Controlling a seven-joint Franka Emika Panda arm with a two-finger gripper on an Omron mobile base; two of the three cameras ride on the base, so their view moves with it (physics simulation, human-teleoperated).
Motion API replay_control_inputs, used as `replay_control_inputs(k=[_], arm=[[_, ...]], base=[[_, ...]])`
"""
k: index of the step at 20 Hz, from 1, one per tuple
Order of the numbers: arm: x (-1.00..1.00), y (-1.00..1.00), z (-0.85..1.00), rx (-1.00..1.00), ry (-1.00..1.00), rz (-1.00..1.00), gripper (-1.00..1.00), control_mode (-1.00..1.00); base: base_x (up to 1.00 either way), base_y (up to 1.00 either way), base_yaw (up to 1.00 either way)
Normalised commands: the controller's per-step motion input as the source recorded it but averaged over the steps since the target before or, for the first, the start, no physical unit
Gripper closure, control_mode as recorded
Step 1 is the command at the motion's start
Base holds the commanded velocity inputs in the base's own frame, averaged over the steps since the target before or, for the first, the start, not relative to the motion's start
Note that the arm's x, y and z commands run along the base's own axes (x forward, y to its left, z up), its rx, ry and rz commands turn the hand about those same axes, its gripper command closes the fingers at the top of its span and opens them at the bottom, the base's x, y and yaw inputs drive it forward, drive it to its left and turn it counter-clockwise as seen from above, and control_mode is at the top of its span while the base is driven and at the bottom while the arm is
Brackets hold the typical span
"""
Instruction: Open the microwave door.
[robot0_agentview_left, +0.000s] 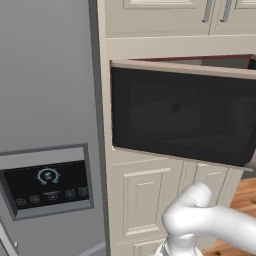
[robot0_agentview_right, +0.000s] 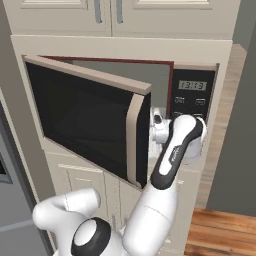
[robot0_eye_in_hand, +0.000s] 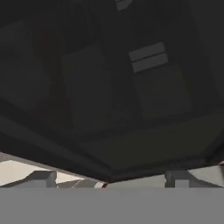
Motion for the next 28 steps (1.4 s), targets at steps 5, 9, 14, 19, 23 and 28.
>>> replay_control_inputs(k=[5,9,14,19,23,28], arm=[[-0.89,0.9,-0.04,-0.18,-0.25,0.32,-1.0,-1.0],[-0.98,0.81,0.0,-0.14,-0.27,0.29,-1.0,-1.0],[-1.0,0.64,0.0,-0.09,-0.3,0.27,-1.0,-1.0],[-1.0,0.33,0.0,-0.01,-0.47,0.18,-1.0,-1.0],[-0.85,0.63,0.0,0.04,-0.38,0.11,-1.0,-1.0],[-0.48,0.81,0.01,0.19,-0.3,0.1,-1.0,-1.0]], base=[[0.0,0.0,0.0],[0.0,0.0,0.0],[0.0,0.0,0.0],[0.0,0.0,0.0],[0.0,0.0,0.0],[0.0,0.0,0.0]])
